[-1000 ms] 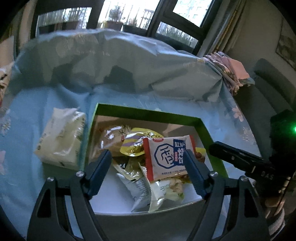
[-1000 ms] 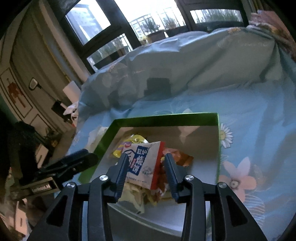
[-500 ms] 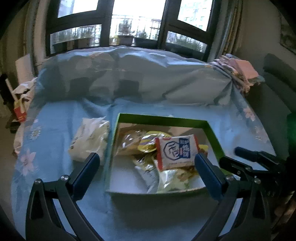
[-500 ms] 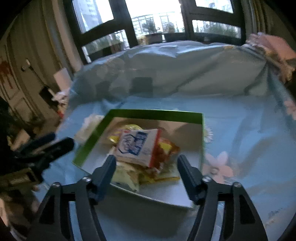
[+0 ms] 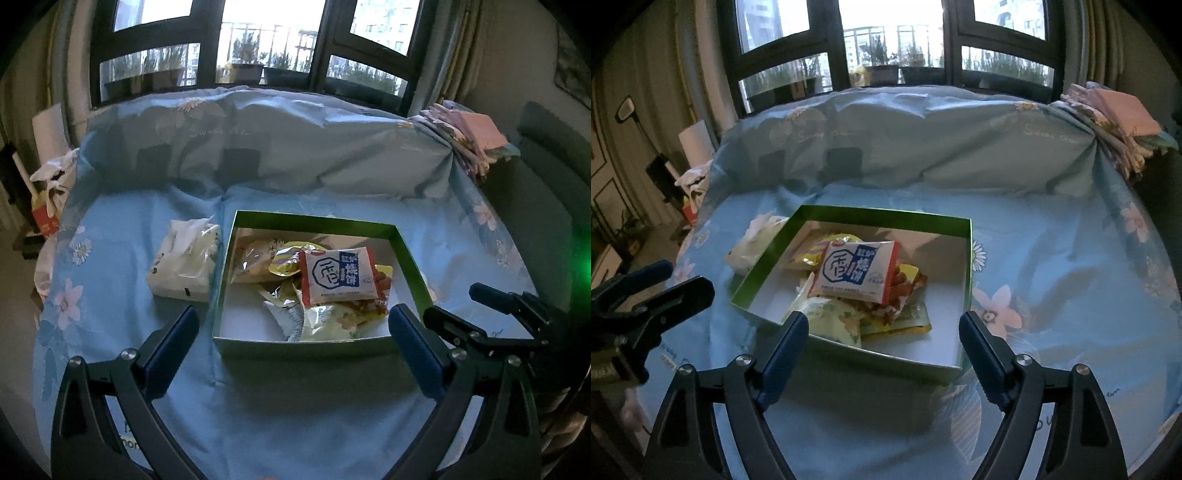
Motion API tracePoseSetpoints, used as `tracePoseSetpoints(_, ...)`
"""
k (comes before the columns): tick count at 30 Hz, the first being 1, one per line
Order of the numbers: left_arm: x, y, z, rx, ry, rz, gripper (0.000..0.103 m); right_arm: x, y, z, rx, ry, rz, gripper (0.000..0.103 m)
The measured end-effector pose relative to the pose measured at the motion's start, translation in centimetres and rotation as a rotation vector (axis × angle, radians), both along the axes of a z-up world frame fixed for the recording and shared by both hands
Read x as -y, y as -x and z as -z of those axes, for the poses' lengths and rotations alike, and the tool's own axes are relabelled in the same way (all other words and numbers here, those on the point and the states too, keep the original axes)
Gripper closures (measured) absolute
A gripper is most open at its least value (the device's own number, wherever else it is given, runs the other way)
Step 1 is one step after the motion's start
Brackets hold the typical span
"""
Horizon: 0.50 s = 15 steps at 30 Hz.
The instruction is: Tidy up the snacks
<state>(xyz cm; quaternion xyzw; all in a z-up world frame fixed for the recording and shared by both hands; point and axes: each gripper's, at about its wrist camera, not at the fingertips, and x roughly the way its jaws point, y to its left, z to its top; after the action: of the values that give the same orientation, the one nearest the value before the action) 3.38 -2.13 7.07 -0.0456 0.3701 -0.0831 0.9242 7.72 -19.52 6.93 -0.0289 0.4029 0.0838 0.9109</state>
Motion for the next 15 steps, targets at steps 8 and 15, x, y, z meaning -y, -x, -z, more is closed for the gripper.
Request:
tracePoseSetpoints(8,-0.4,-0.6,0.4,-0.014,-0.031,-0.060,0.000,0.3,-0.2,0.1,-0.022,-0.003,0.015,0.019)
tracePoseSetpoints(15,-0.4,-1.3,0.8,-0.032,-0.057,-0.093,0.000,0.1,-0.6,0.4,-0.032,0.001,0.016,0.019)
